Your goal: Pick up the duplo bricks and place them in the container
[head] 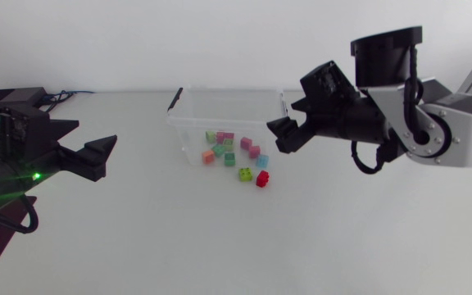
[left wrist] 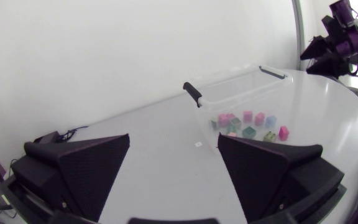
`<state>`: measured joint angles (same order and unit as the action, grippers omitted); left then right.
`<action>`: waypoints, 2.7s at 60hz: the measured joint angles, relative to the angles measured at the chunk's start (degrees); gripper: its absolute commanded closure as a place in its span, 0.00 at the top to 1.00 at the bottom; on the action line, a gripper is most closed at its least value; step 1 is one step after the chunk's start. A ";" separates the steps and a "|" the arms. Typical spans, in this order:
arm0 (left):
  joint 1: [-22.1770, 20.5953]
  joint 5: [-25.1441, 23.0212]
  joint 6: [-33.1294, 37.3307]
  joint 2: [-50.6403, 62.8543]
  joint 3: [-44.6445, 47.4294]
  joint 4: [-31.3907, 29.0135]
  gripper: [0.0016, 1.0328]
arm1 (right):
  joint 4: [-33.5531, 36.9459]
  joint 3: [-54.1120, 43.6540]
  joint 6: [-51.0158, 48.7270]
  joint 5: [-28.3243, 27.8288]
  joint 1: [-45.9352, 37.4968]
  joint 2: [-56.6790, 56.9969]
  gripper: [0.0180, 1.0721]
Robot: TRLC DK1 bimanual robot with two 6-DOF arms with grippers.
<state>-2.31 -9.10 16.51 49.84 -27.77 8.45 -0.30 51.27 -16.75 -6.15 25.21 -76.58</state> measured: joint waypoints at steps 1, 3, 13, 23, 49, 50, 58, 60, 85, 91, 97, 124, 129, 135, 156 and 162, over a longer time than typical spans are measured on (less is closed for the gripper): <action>0.07 0.22 0.00 -0.09 0.09 0.00 0.96 | -0.02 -0.83 -0.11 0.00 0.00 0.15 0.86; 0.15 0.63 -0.02 -0.24 0.22 0.02 0.96 | -0.07 -2.16 -0.20 -0.07 0.00 0.31 0.86; 0.13 3.52 -0.09 -0.76 1.86 0.24 0.96 | -2.45 -7.98 -0.39 -0.92 0.11 0.09 0.86; -0.66 4.07 -0.24 -3.08 4.59 0.98 0.96 | -7.80 -9.03 -0.39 -1.09 0.26 -6.08 0.86; -0.66 4.09 -6.32 -15.06 12.70 7.45 0.96 | -13.68 -8.55 -2.89 -2.64 0.17 -22.97 0.86; -0.66 4.09 -6.38 -15.08 12.96 7.85 0.96 | -13.77 -8.41 -2.95 -2.75 0.17 -23.52 0.86; -0.59 4.09 -6.47 -15.52 14.58 9.94 0.96 | -14.82 -6.99 -2.97 -3.08 -0.09 -27.45 0.86; -0.59 4.09 -6.47 -15.67 14.86 10.08 0.96 | -14.97 -6.64 -2.99 -3.10 -0.17 -28.11 0.86; 0.07 4.09 -6.47 -16.74 16.87 11.65 0.96 | -17.53 -2.27 -4.28 -5.20 -2.86 -34.21 0.85; 0.26 4.09 -6.49 -17.29 17.22 12.07 0.96 | -17.92 -1.31 -4.48 -5.88 -3.26 -35.26 0.85; 0.70 4.09 -6.47 -18.45 18.08 12.33 0.96 | -18.16 -0.68 -4.63 -6.21 -3.32 -35.93 0.69; 2.27 4.15 -6.49 -25.66 21.75 12.50 0.96 | -19.19 -1.29 -5.64 -7.58 -2.64 -35.91 0.14; 2.29 4.31 -6.47 -28.02 22.62 12.46 0.96 | -18.73 -4.15 -5.79 -7.56 -2.64 -32.74 0.14; 2.29 4.74 -6.47 -30.73 23.65 12.46 0.96 | -16.20 -7.52 -5.79 -7.56 -2.43 -25.20 0.14; 2.29 4.98 -6.47 -36.70 25.29 11.08 0.96 | -7.23 -7.19 -3.45 -5.44 -1.95 -1.42 0.14; 2.29 4.98 -6.43 -39.10 26.05 9.81 0.96 | -7.26 -6.14 -2.43 -2.93 -1.16 -0.22 0.14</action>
<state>-0.01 -4.12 10.09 10.74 -1.72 18.26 -7.55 45.12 -19.18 -9.08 24.05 -76.79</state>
